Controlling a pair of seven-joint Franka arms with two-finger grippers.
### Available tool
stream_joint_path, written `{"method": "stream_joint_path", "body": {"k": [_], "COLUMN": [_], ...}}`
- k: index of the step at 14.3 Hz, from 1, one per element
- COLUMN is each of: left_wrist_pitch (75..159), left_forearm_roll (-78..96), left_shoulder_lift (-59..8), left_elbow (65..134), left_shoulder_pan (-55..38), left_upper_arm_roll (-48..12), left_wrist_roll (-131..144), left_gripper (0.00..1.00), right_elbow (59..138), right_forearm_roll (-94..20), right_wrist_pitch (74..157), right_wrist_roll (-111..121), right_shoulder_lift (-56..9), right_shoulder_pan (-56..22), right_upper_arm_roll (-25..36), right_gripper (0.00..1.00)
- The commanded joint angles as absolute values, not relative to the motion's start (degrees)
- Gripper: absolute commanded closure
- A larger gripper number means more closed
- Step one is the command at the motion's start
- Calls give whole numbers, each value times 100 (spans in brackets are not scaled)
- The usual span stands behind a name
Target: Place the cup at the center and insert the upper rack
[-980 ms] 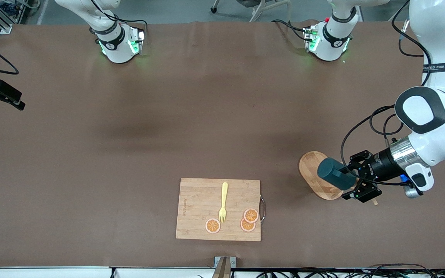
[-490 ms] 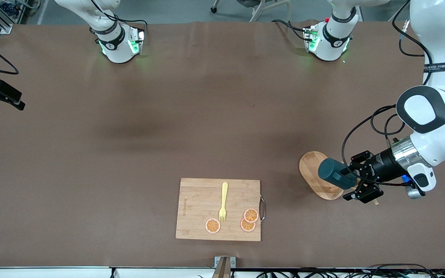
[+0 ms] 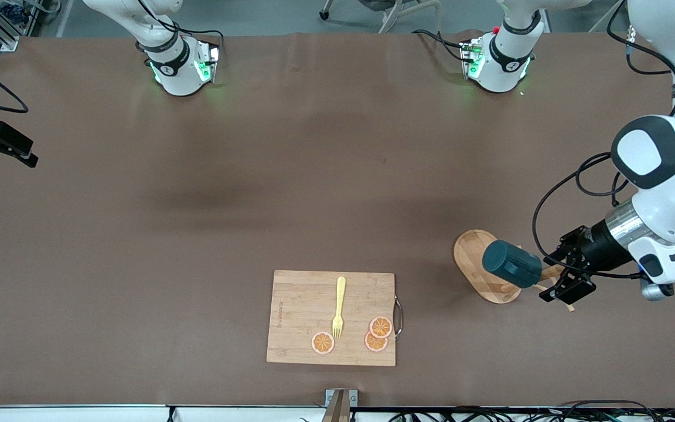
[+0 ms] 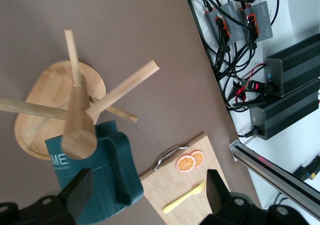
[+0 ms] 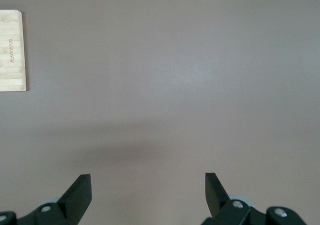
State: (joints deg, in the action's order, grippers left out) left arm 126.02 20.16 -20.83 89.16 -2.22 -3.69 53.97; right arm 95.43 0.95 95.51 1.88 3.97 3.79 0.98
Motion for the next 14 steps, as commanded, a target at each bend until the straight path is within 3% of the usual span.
{"method": "stream_joint_path", "body": {"k": [1,8,14], "left_wrist_pitch": [12262,10461,9792], "left_forearm_roll": [1461,1362,615], "left_shoulder_lift": [-1785,-871,-80], "left_elbow": [8991,9026,9149], "left_shoulder_pan": [-193,684,791], "left_upper_arm_roll": [-395,-378,-439], "left_wrist_roll": [5109,1743,792], "left_gripper": [0,0,0], "right_elbow": [9554,9554,9554], "right_forearm_roll": [17,9,9], "right_wrist_pitch": [9554,9554,9554], "right_wrist_roll": [176,176,176], "right_shoulder_lift": [457,466,466], "right_shoulder_pan": [492,492,492], "right_upper_arm_roll": [18,18,18], "right_gripper": [0,0,0]}}
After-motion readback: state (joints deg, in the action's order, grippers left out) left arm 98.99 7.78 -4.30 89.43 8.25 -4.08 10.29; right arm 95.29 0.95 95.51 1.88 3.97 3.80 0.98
